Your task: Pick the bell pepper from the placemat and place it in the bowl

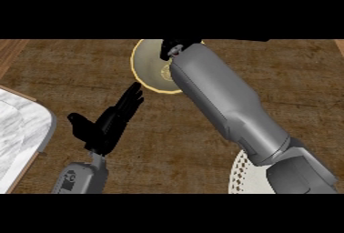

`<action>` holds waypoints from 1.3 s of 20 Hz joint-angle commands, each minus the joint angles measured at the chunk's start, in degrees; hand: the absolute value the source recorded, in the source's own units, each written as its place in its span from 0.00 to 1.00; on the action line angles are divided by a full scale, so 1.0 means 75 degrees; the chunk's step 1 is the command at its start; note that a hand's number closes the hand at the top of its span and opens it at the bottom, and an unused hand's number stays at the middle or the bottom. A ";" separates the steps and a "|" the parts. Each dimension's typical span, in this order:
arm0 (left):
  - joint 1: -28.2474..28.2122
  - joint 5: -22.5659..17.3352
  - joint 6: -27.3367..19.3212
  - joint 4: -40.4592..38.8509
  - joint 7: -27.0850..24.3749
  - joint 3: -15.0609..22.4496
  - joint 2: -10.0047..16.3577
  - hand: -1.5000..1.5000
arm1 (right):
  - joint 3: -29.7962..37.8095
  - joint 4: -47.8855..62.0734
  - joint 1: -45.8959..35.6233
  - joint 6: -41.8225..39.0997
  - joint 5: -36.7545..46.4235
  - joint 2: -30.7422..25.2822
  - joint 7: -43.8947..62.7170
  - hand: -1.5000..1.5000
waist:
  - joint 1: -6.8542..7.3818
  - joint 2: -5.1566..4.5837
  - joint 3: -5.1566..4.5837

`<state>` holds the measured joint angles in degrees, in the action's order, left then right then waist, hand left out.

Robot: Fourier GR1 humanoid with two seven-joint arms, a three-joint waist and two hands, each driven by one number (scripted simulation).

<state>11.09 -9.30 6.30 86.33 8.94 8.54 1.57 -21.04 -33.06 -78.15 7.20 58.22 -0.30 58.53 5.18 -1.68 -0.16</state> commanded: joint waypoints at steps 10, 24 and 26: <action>-0.0192 -0.0009 0.0012 0.0558 0.0384 0.0108 0.0080 0.50 | 0.1521 0.1444 0.0562 0.2916 -0.1003 0.0039 -0.1032 0.00 | 0.0041 -0.0003 0.0026; -0.0198 -0.0052 -0.0113 0.0234 0.0266 -0.0126 0.0012 0.50 | 0.0066 -0.2407 0.1505 0.7078 -0.2779 0.0038 -0.2538 0.00 | -0.0259 0.0272 0.0024; -0.0345 -0.0030 -0.0142 0.0162 0.0182 -0.0200 0.0053 0.50 | -0.0584 -0.3071 0.1986 0.7549 -0.2711 0.0038 -0.2182 0.00 | -0.0439 0.0311 0.0021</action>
<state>9.25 -9.50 5.68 87.81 10.10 7.73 1.72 -18.16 -47.29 -66.80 56.04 40.00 -0.28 38.71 3.57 -0.08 0.03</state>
